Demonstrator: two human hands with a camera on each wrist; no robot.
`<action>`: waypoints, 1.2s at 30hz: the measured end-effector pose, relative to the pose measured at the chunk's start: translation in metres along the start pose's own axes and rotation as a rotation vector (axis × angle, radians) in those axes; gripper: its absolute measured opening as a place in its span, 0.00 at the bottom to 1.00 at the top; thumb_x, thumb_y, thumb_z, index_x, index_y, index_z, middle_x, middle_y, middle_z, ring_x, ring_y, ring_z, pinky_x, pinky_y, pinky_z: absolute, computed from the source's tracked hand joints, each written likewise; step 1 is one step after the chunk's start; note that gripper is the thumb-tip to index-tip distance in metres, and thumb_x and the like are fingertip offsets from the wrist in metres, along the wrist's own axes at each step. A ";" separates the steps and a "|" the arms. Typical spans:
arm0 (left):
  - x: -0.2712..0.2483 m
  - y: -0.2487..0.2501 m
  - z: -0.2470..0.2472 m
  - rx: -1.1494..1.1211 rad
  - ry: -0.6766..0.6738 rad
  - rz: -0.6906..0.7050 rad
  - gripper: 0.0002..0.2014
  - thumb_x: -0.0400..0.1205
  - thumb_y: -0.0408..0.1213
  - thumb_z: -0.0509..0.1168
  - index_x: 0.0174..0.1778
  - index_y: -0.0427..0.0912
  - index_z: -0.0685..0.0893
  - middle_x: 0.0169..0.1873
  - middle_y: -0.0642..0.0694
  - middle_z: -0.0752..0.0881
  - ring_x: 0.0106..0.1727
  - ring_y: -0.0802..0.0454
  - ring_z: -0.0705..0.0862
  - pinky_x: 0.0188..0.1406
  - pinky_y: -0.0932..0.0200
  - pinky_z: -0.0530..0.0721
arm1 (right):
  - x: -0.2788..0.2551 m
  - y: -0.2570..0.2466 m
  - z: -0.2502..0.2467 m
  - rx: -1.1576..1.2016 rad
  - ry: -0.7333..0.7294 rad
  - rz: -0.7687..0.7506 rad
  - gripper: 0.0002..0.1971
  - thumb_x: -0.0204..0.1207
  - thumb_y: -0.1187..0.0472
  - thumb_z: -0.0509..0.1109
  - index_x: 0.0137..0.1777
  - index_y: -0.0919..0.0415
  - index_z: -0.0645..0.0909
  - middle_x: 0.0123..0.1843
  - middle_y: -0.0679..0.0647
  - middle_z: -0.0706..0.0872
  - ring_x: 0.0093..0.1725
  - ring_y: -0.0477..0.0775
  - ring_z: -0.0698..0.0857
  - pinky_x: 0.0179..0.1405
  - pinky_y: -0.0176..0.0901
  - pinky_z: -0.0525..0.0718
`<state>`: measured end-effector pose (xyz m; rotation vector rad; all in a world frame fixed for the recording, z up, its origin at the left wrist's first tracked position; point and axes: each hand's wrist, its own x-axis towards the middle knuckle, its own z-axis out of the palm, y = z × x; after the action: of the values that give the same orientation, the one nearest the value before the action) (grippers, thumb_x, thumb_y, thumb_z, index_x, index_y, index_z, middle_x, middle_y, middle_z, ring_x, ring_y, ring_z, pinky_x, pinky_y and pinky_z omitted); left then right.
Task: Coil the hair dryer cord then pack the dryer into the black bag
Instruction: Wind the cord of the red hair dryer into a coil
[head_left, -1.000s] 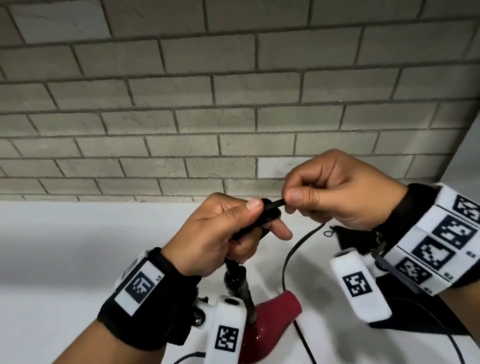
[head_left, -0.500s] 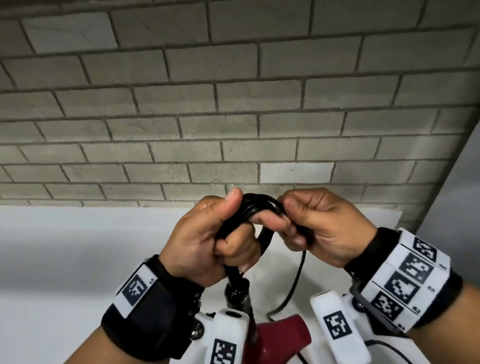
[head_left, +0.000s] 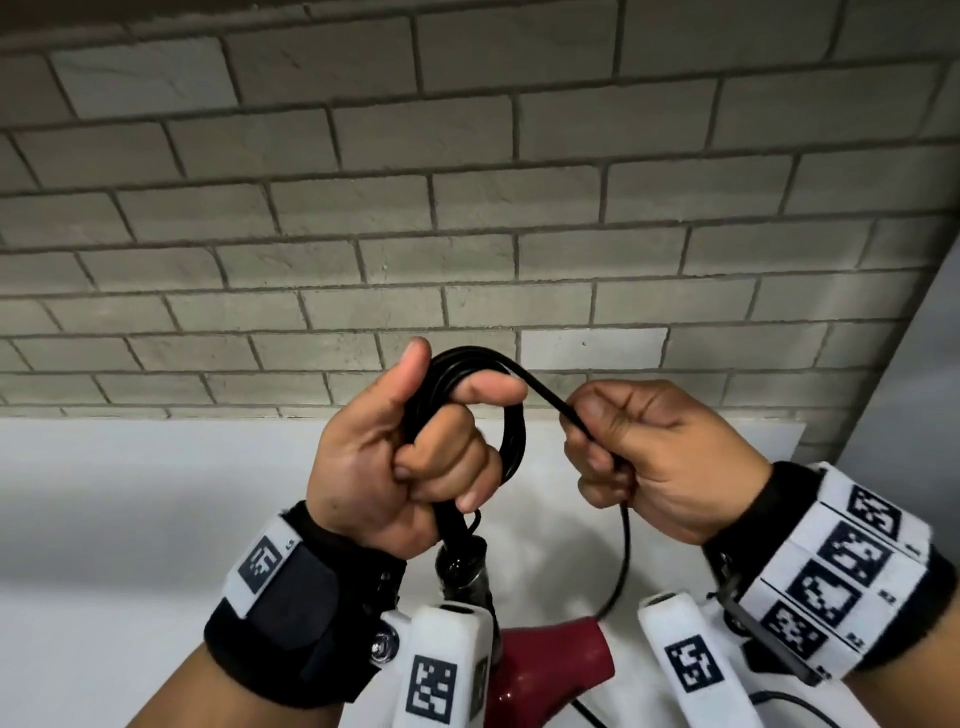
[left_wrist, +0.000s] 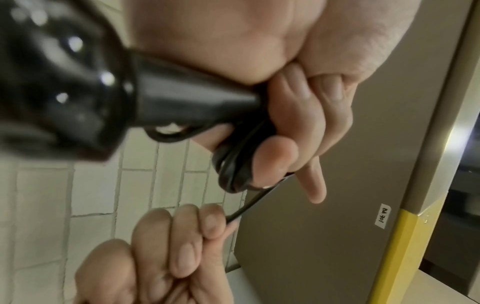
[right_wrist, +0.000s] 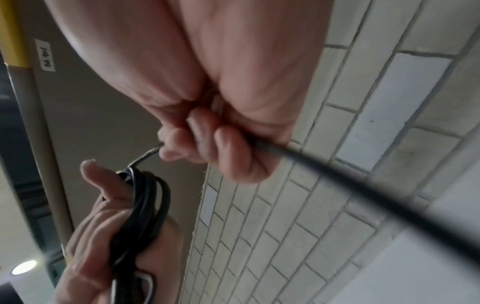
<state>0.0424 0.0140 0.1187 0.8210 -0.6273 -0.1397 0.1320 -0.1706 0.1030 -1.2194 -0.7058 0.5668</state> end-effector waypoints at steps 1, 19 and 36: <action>0.001 0.000 0.002 0.005 -0.019 -0.003 0.27 0.86 0.47 0.54 0.59 0.23 0.82 0.14 0.53 0.55 0.14 0.55 0.51 0.22 0.56 0.67 | 0.002 -0.001 0.001 0.008 -0.005 0.027 0.16 0.76 0.54 0.64 0.27 0.57 0.78 0.20 0.51 0.68 0.22 0.47 0.61 0.24 0.40 0.56; 0.007 0.002 0.006 -0.015 0.075 0.114 0.27 0.85 0.48 0.53 0.61 0.26 0.82 0.15 0.52 0.60 0.15 0.55 0.53 0.23 0.56 0.64 | -0.002 0.008 0.032 -0.016 0.104 -0.059 0.28 0.77 0.41 0.61 0.22 0.59 0.64 0.23 0.58 0.67 0.21 0.53 0.57 0.20 0.34 0.59; 0.017 -0.006 -0.003 -0.082 0.229 0.169 0.28 0.85 0.50 0.48 0.58 0.29 0.84 0.15 0.52 0.58 0.15 0.55 0.56 0.22 0.60 0.74 | -0.006 0.033 0.031 -0.929 0.455 -0.650 0.11 0.75 0.59 0.74 0.55 0.61 0.90 0.36 0.45 0.79 0.34 0.33 0.78 0.41 0.20 0.73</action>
<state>0.0585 0.0059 0.1213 0.6895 -0.4691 0.0816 0.1043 -0.1467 0.0754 -1.7570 -0.9385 -0.6499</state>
